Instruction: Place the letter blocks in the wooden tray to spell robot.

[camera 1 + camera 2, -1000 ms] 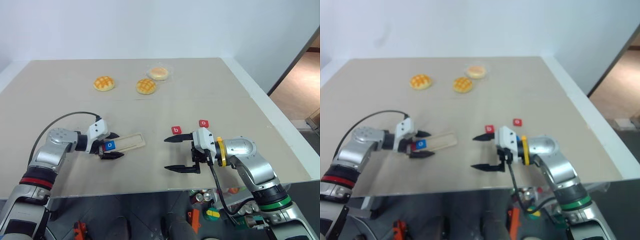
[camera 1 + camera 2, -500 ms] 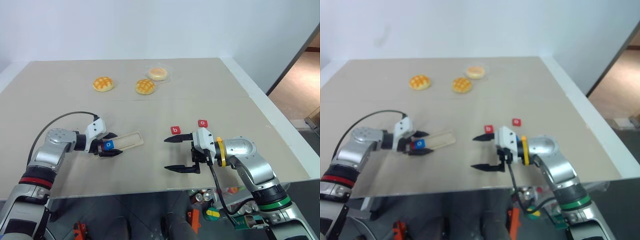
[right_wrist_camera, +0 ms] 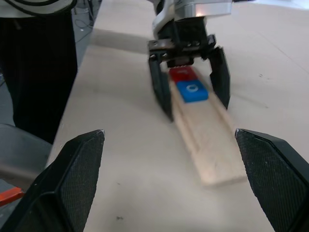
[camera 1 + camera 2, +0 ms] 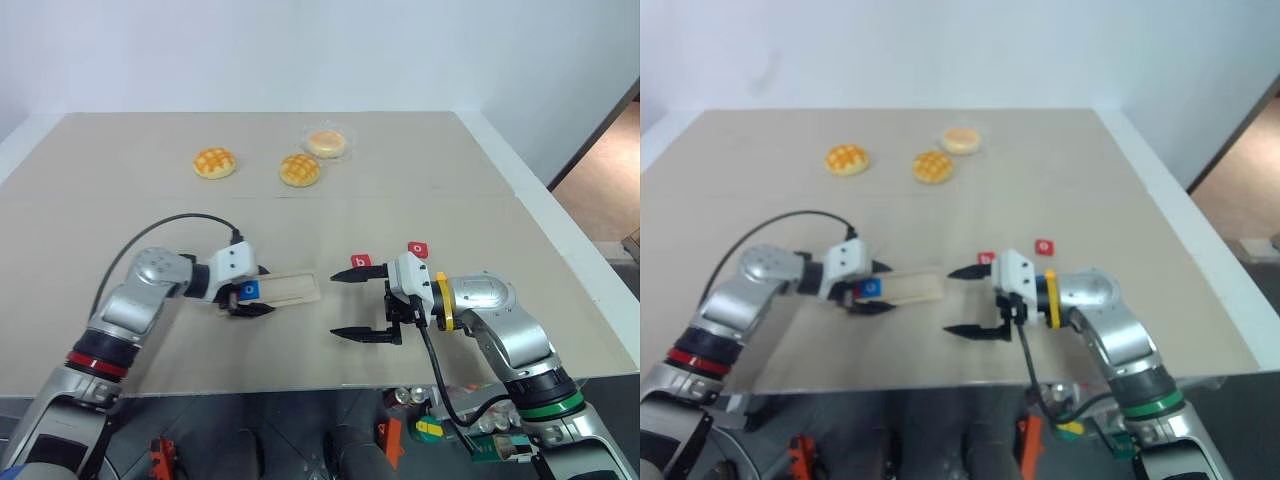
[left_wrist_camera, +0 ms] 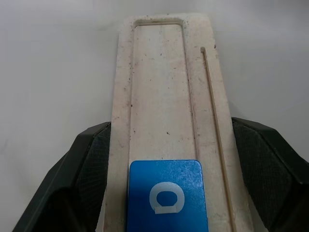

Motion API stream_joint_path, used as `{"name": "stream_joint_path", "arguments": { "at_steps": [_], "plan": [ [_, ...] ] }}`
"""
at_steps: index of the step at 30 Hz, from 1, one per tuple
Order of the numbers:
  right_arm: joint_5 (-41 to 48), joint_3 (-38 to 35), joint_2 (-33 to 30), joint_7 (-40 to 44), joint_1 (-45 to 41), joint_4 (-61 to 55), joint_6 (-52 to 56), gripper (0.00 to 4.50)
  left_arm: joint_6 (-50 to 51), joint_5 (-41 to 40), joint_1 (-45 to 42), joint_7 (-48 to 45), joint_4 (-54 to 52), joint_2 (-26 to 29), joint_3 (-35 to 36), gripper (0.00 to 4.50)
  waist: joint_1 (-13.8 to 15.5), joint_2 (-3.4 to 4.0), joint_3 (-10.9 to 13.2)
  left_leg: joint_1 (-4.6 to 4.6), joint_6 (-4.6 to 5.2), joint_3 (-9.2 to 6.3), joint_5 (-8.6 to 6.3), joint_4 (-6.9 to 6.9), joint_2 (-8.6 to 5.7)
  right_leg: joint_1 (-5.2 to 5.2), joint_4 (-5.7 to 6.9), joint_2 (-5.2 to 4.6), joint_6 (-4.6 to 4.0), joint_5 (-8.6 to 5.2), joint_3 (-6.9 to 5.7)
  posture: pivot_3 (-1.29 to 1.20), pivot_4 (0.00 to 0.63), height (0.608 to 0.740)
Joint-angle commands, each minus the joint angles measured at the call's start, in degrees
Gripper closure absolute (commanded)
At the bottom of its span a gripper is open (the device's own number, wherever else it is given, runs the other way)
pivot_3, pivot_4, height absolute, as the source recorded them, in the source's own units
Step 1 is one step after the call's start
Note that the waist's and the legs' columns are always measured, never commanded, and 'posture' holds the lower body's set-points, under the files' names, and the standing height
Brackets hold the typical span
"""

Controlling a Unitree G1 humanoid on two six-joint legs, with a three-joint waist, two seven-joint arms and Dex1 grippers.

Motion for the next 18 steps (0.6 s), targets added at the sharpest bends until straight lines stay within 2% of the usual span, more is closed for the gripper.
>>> {"name": "stream_joint_path", "arguments": {
  "at_steps": [1, 10, 18],
  "plan": [
    [0.7, -2.3, -0.8, -0.3, 0.2, -0.7, -0.5, 0.00, 2.2, 0.1, -0.9, -0.2, -2.6, -0.8, -1.6, 1.22, -0.1, -0.01, 0.0, -0.03, 0.01, -0.03, -0.02, 0.00, 0.01, -0.02, 0.00, 0.01, -0.02, -0.03, -0.02, 0.00, 0.150, 0.740],
    [0.6, -3.5, -1.9, -1.7, 1.7, -1.6, -0.4, 0.00, 3.6, 3.2, -4.5, 2.4, 0.9, -7.3, -5.9, 1.22, -0.1, -0.01, 0.0, -0.02, 0.03, -0.11, -0.04, 0.06, -0.09, 0.04, 0.01, -0.01, 0.00, -0.04, -0.03, 0.00, 0.150, 0.740],
    [0.4, -3.8, -2.1, -2.7, 2.3, -1.6, -0.4, 0.00, 3.2, 3.7, -5.7, 2.0, 2.6, -8.8, -6.7, 1.22, 0.2, 0.00, 0.0, 0.00, 0.03, -0.33, -0.02, 0.11, -0.32, 0.18, 0.01, -0.10, 0.09, -0.07, -0.01, 0.00, 0.150, 0.740]
  ]
}}
